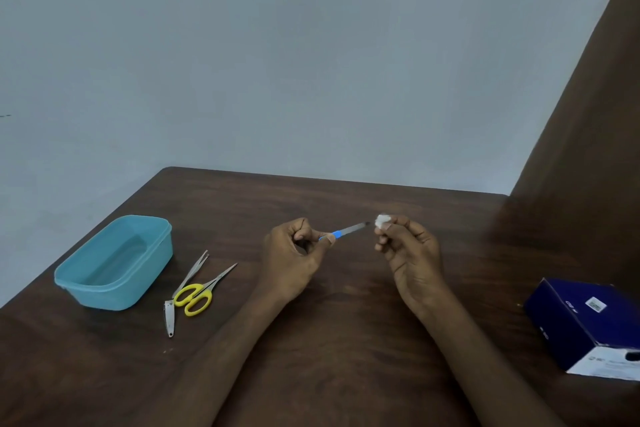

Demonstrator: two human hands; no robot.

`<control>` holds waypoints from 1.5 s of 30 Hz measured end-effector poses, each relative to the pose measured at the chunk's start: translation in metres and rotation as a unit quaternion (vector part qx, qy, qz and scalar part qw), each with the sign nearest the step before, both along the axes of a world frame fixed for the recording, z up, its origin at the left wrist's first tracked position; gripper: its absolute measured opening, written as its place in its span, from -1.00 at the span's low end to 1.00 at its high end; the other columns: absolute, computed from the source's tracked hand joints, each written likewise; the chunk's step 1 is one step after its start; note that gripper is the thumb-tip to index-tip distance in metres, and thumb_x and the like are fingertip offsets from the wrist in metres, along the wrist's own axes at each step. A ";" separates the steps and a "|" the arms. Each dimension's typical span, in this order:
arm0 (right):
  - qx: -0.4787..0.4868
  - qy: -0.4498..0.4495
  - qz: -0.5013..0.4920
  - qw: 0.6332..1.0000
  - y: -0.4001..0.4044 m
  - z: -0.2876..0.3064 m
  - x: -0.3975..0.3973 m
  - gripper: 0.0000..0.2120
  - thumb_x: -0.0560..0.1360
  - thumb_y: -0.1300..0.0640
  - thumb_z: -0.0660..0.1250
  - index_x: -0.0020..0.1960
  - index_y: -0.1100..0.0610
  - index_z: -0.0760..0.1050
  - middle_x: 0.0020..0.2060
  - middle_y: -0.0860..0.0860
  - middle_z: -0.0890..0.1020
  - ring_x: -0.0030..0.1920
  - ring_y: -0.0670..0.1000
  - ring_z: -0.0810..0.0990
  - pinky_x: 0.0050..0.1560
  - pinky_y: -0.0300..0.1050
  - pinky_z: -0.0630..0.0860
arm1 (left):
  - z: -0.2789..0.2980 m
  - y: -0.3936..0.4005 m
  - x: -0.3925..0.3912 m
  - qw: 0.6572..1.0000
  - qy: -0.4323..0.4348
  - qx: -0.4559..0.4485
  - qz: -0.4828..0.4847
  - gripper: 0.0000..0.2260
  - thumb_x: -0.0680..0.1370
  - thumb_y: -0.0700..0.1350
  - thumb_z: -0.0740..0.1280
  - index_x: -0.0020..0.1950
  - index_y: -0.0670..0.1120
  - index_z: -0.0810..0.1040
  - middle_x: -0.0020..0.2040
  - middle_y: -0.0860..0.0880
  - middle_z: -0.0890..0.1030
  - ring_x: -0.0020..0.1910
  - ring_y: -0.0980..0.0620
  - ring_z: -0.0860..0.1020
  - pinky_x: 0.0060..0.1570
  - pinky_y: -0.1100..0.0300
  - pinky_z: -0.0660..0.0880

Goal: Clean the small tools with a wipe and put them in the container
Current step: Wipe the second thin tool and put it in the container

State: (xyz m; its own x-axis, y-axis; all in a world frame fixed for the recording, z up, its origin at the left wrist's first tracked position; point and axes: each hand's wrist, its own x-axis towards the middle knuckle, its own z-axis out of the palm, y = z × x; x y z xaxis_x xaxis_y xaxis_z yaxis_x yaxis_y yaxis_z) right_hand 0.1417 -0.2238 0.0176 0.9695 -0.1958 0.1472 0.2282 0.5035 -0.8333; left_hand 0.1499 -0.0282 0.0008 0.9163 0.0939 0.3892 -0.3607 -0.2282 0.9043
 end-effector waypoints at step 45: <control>-0.238 0.044 -0.098 0.965 0.004 -0.020 0.008 -0.89 0.49 0.36 0.48 -0.19 0.26 0.62 -0.19 0.18 0.77 -0.30 0.01 0.67 -0.11 -0.03 0.65 | -0.002 0.011 0.009 0.992 0.091 0.003 -0.092 -0.76 0.42 -0.13 0.69 0.05 0.00 0.79 -0.15 -0.01 0.80 -0.13 0.04 0.76 -0.04 0.18 0.69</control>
